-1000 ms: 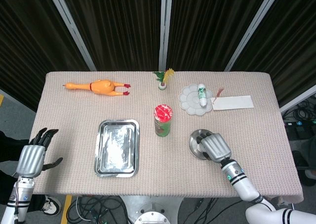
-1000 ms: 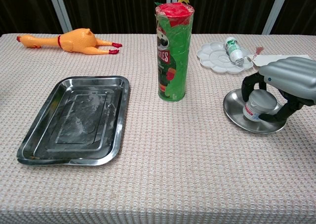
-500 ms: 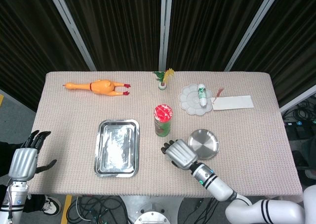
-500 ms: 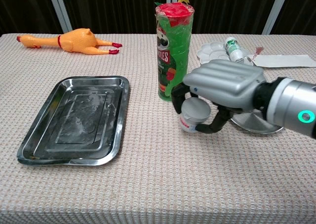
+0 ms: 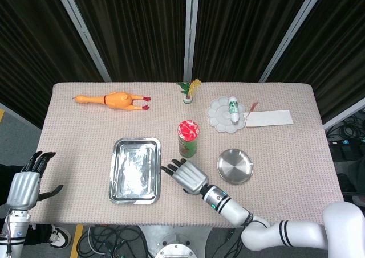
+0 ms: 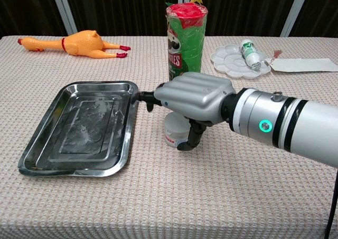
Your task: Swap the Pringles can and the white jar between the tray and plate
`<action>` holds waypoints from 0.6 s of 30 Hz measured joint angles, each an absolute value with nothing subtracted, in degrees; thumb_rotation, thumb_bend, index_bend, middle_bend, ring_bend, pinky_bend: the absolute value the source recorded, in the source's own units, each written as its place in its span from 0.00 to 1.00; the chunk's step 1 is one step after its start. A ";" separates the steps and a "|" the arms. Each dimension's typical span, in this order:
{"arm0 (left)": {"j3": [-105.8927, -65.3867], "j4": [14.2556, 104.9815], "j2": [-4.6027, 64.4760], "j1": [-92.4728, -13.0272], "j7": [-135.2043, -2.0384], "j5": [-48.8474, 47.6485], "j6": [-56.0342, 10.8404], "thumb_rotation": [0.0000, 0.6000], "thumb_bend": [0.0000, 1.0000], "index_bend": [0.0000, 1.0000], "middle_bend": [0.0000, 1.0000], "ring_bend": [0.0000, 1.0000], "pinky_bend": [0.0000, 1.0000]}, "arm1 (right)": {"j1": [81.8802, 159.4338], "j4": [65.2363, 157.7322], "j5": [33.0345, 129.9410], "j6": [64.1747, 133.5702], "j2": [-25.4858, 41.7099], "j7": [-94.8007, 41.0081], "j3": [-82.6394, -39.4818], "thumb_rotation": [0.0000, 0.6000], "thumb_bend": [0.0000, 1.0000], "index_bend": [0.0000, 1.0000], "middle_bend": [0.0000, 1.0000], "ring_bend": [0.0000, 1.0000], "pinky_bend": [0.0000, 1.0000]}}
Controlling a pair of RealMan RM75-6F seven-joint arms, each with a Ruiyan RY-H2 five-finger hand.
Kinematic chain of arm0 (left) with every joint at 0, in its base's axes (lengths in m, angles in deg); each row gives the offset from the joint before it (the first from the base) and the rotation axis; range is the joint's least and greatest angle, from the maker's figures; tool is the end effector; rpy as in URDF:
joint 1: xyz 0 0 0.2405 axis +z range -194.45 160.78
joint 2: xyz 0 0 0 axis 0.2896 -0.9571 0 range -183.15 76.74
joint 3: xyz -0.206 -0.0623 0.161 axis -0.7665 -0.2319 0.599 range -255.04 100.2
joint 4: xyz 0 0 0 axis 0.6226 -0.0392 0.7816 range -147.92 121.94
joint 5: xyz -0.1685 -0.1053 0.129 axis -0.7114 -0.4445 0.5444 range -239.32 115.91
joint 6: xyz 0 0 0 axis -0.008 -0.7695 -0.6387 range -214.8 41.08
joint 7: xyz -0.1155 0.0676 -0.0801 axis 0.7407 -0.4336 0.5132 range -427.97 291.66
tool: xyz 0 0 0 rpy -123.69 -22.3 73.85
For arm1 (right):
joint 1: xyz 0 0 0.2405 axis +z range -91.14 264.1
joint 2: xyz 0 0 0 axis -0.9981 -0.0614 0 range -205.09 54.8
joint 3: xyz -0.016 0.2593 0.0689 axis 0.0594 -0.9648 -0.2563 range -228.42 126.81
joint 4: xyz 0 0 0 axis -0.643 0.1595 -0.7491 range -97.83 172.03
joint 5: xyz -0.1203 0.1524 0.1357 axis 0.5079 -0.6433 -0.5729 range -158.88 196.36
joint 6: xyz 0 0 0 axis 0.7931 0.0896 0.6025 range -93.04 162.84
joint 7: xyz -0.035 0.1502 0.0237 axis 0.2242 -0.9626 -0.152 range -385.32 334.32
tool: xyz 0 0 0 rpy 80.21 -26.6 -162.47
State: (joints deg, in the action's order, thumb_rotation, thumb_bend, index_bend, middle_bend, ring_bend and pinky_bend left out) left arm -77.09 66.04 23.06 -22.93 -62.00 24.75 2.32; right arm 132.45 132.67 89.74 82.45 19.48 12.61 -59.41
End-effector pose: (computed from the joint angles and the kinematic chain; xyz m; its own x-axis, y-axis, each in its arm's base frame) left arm -0.3514 0.1927 0.0902 0.3170 -0.0205 0.9482 0.9474 -0.0385 -0.3176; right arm -0.0563 -0.2874 -0.1045 0.6372 -0.2079 0.7421 -0.6004 -0.7376 0.3089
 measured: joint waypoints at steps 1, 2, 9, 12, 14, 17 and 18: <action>-77.09 66.07 23.04 -22.88 -61.97 24.79 2.25 1.00 0.10 0.16 0.16 0.08 0.32 | 132.43 133.72 90.47 83.04 18.78 12.38 -59.54 1.00 0.06 0.00 0.10 0.02 0.19; -77.08 66.15 23.01 -22.83 -61.96 24.83 2.12 1.00 0.10 0.16 0.16 0.08 0.32 | 132.39 134.87 91.28 83.70 18.03 12.13 -59.69 1.00 0.06 0.00 0.10 0.02 0.19; -77.38 67.11 22.80 -22.96 -62.46 25.37 1.51 1.00 0.10 0.16 0.16 0.07 0.31 | 131.85 143.48 101.00 90.65 11.93 8.07 -61.80 1.00 0.06 0.00 0.10 0.02 0.19; -77.34 67.91 22.48 -23.23 -62.04 26.00 1.05 1.00 0.10 0.16 0.16 0.07 0.31 | 131.68 144.50 105.78 94.20 10.43 4.03 -63.06 1.00 0.05 0.00 0.10 0.01 0.18; -77.31 68.27 22.30 -23.46 -61.97 26.55 0.79 1.00 0.10 0.16 0.16 0.07 0.31 | 131.52 144.27 108.49 96.84 9.64 1.54 -63.92 1.00 0.05 0.00 0.08 0.00 0.15; -77.38 68.54 22.23 -23.59 -61.98 26.70 0.41 1.00 0.10 0.16 0.16 0.07 0.31 | 131.00 143.18 110.86 100.88 8.31 0.37 -65.44 1.00 0.03 0.00 0.05 0.00 0.07; -77.39 68.58 22.24 -23.61 -62.01 26.70 0.31 1.00 0.10 0.16 0.16 0.07 0.31 | 130.76 143.01 110.68 101.57 7.96 1.00 -65.77 1.00 0.02 0.00 0.04 0.00 0.04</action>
